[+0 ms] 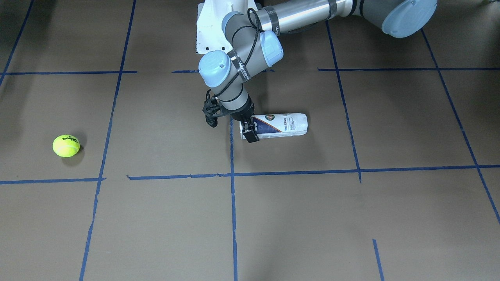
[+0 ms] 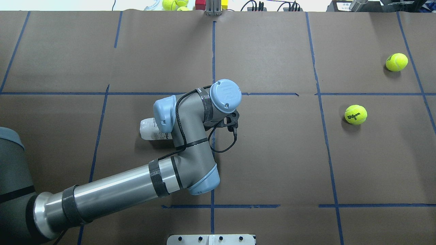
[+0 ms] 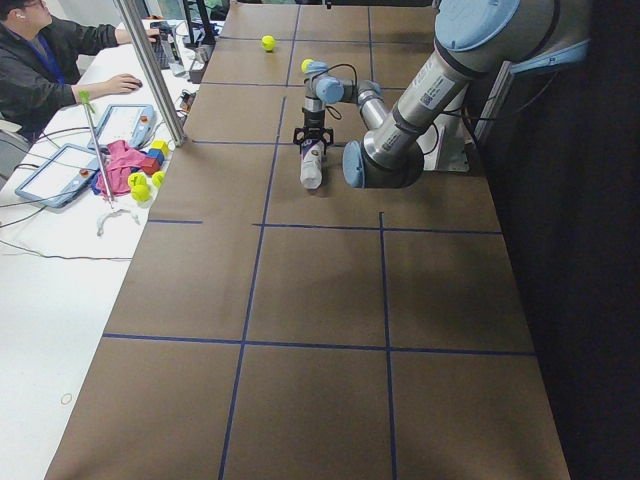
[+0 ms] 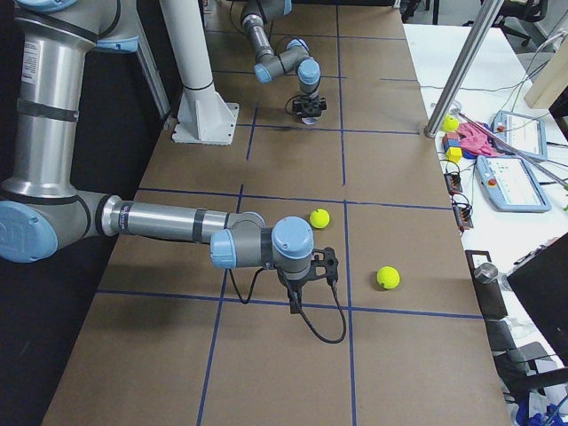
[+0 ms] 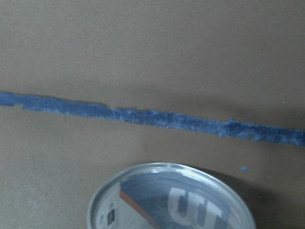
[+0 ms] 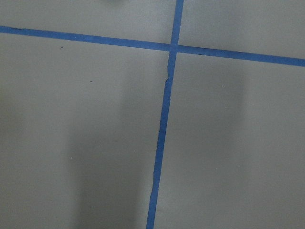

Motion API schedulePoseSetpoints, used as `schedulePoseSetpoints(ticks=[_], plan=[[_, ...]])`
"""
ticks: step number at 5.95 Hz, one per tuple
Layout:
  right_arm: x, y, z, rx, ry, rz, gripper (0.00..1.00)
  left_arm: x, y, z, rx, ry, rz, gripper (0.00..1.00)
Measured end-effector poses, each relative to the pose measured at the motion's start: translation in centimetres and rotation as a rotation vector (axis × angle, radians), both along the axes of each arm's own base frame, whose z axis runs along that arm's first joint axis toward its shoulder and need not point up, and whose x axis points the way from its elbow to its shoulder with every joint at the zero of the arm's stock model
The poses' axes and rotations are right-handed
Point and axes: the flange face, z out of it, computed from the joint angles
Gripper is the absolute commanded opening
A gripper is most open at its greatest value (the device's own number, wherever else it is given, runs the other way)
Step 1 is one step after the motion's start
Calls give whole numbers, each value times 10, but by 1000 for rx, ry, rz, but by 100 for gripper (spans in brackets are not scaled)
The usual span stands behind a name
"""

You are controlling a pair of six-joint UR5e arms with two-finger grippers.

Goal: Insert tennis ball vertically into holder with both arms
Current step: 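Close the left gripper around the tube's open end, then lift the tube with the left gripper and turn it upright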

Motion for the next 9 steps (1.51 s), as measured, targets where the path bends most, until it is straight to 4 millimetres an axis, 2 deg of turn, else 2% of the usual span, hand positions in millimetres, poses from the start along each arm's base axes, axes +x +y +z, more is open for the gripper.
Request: schedulePoseSetpoints(ticks=[1,2,4,5,6,7,9], plan=[[0,0,0,-1,0,0,100,0,0,0,0,0,-1,73],[0,0,1,-1,0,-1,100,0,0,0,-6,0,-14,69],[0,0,2,-3,0,-1,100,0,0,0,-18,2,-41,69],[0,0,2,-3,0,-1,100,0,0,-1,-18,4,-44,72],[0,0,2,-3,0,-1,100,-4,0,-10,-12,18,-47,72],[0,0,2,-3,0,-1,100,-14,0,-31,5,59,-54,72],[0,0,2,-3,0,-1,100,-48,-1,-81,44,193,-104,72]])
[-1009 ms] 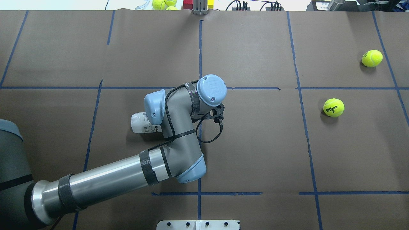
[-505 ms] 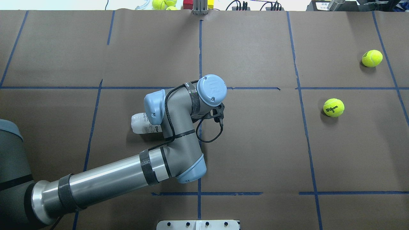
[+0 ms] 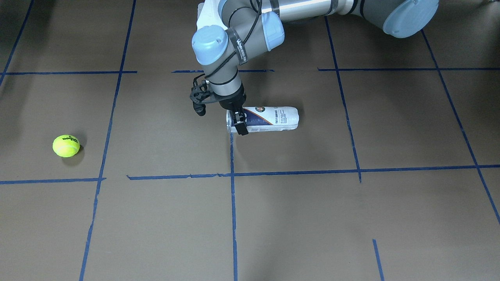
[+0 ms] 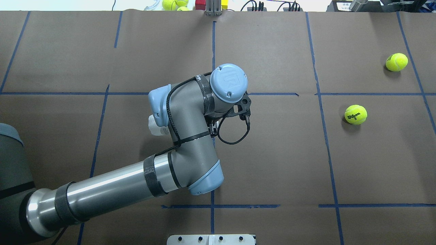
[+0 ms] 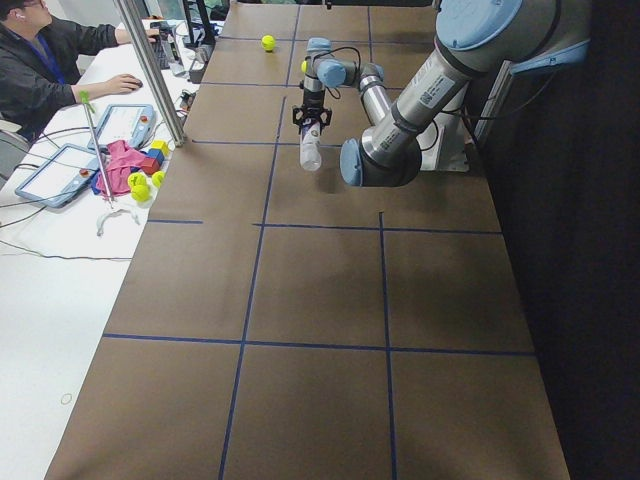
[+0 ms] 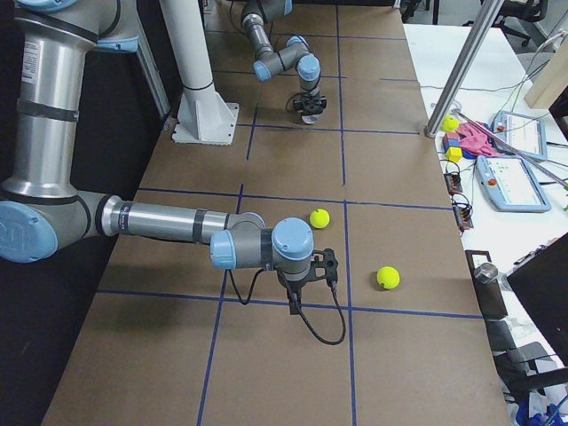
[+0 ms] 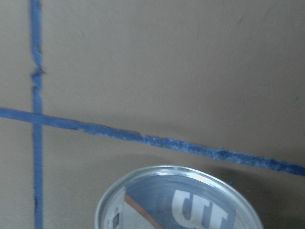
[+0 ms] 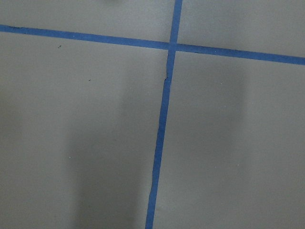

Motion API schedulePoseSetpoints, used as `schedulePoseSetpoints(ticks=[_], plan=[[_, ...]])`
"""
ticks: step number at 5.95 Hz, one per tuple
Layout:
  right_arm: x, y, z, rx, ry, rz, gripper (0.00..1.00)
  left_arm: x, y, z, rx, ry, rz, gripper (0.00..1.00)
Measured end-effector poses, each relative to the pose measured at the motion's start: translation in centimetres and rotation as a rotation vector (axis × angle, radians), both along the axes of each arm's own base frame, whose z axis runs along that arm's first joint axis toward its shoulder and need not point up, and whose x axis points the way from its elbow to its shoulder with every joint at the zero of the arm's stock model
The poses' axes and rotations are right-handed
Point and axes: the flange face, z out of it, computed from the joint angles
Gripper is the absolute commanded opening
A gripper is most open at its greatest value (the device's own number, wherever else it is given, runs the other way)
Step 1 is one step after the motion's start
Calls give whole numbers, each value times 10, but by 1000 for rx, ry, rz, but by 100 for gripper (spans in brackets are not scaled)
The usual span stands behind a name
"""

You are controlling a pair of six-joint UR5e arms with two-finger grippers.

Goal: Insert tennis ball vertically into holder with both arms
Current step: 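Lift the tube with the left gripper and turn it upright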

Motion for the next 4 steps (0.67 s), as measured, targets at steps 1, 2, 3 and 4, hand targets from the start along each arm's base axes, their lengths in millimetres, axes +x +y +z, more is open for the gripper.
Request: schedulePoseSetpoints(ticks=[1,2,3,4], plan=[[0,0,0,0,0,0,100,-16,-3,-24,21,98,-43,72],[0,0,0,0,0,0,100,-30,-5,-46,41,214,-90,73],[0,0,0,0,0,0,100,-43,-3,-64,55,326,-129,73],[0,0,0,1,0,0,100,-55,2,-76,64,434,-159,77]])
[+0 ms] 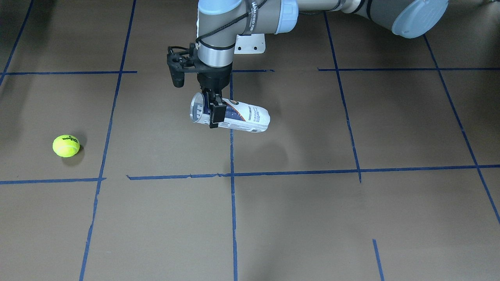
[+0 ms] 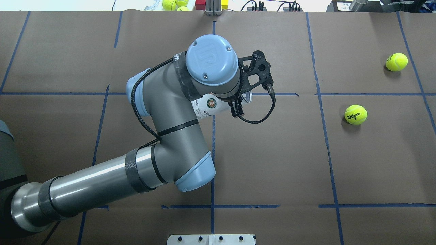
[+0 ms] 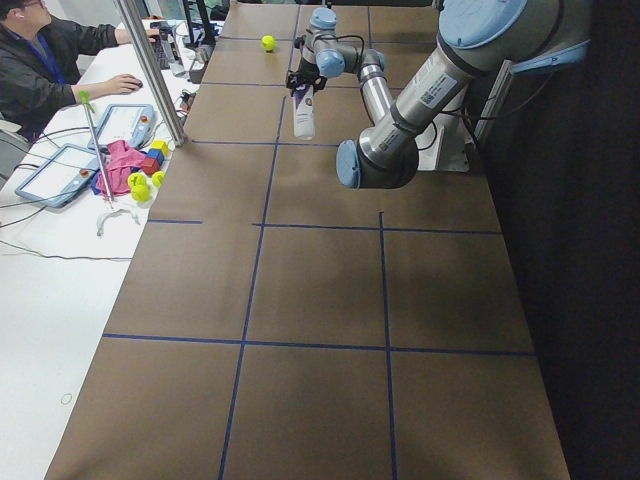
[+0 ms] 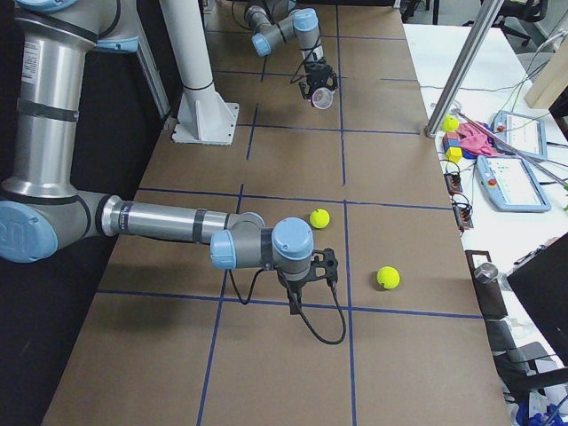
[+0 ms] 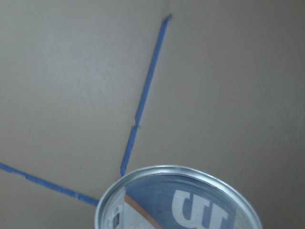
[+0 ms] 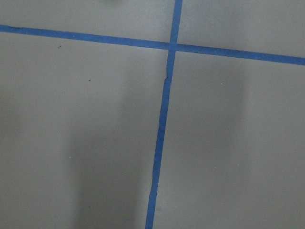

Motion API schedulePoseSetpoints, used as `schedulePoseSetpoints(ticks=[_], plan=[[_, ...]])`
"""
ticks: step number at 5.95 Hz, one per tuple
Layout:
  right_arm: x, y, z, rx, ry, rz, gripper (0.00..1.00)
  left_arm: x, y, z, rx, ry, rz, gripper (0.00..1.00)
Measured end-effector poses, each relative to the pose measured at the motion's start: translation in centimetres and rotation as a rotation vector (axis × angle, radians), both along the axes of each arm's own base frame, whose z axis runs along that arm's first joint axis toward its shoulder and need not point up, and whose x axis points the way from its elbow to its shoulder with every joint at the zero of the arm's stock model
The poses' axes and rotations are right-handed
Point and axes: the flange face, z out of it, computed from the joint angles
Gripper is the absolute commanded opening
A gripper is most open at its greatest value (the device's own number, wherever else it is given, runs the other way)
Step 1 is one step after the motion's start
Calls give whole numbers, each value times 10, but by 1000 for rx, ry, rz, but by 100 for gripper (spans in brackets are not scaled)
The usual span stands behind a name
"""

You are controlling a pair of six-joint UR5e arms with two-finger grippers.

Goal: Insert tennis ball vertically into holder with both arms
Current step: 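Lift the tube with the left gripper and turn it upright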

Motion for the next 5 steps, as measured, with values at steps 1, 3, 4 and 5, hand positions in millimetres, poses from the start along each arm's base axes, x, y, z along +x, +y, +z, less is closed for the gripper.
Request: schedulePoseSetpoints(ticks=[1,3,4,5], plan=[[0,0,0,0,0,0,100,-18,9,3,9,122,-26,78],[0,0,0,0,0,0,100,-58,23,41,33,330,-60,78],[0,0,-1,2,0,0,100,-73,26,63,56,416,-69,78],[0,0,-1,3,0,0,100,-82,29,79,73,494,-71,78]])
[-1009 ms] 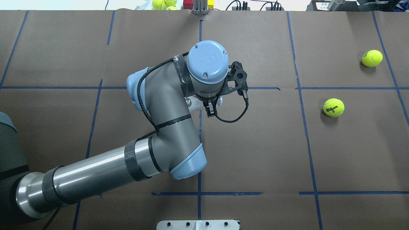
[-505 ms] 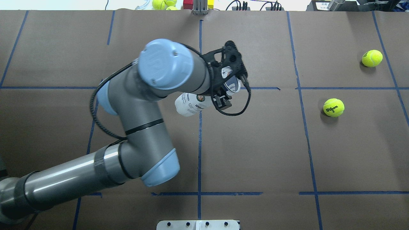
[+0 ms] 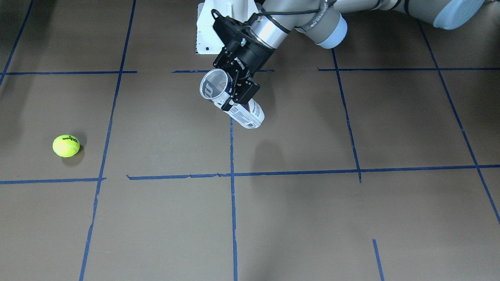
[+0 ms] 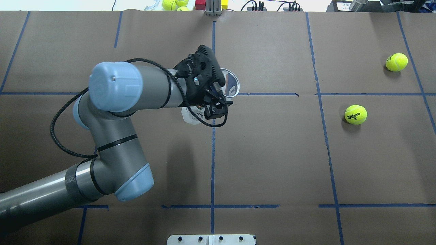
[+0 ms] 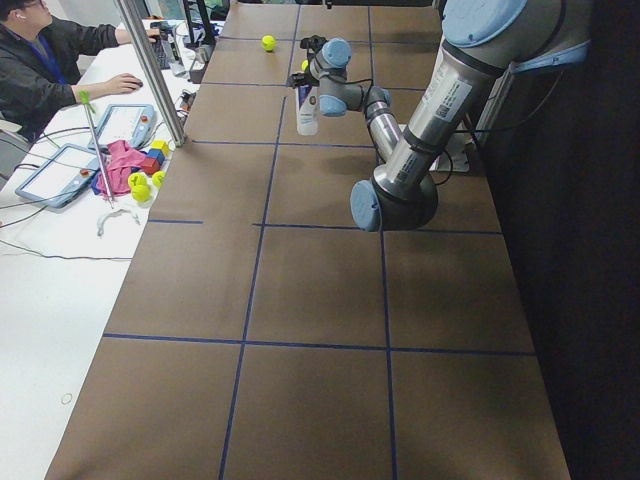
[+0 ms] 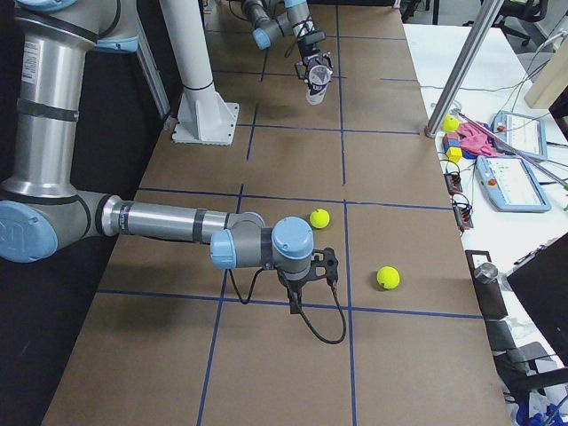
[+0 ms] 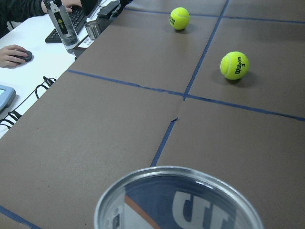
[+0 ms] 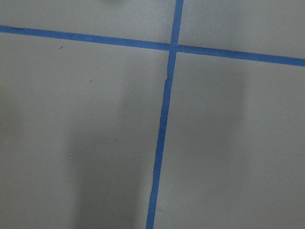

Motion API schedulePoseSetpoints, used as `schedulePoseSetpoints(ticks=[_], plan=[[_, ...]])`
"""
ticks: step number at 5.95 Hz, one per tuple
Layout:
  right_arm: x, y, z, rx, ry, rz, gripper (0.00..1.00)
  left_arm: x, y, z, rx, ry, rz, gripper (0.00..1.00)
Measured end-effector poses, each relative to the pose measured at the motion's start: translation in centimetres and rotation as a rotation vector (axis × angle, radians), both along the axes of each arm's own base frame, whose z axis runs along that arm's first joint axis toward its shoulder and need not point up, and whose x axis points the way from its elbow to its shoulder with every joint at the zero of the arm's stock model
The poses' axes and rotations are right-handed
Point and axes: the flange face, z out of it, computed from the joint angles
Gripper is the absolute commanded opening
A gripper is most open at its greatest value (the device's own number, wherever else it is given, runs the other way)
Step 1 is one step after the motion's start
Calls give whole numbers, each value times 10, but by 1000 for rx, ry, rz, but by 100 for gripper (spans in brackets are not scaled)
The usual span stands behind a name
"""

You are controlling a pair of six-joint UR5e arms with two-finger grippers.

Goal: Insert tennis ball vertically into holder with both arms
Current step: 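Lift the tube with the left gripper and turn it upright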

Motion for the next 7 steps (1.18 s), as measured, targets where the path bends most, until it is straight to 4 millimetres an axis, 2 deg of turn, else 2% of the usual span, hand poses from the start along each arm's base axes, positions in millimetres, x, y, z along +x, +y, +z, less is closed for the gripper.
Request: schedulePoseSetpoints(ticks=[2,3,7], plan=[[0,0,-1,1,0,0,100,-8,6,7,19,174,6,78],[0,0,0,0,0,0,100,-5,5,17,30,261,12,78],[0,0,-1,2,0,0,100,27,-16,94,43,472,-8,78]])
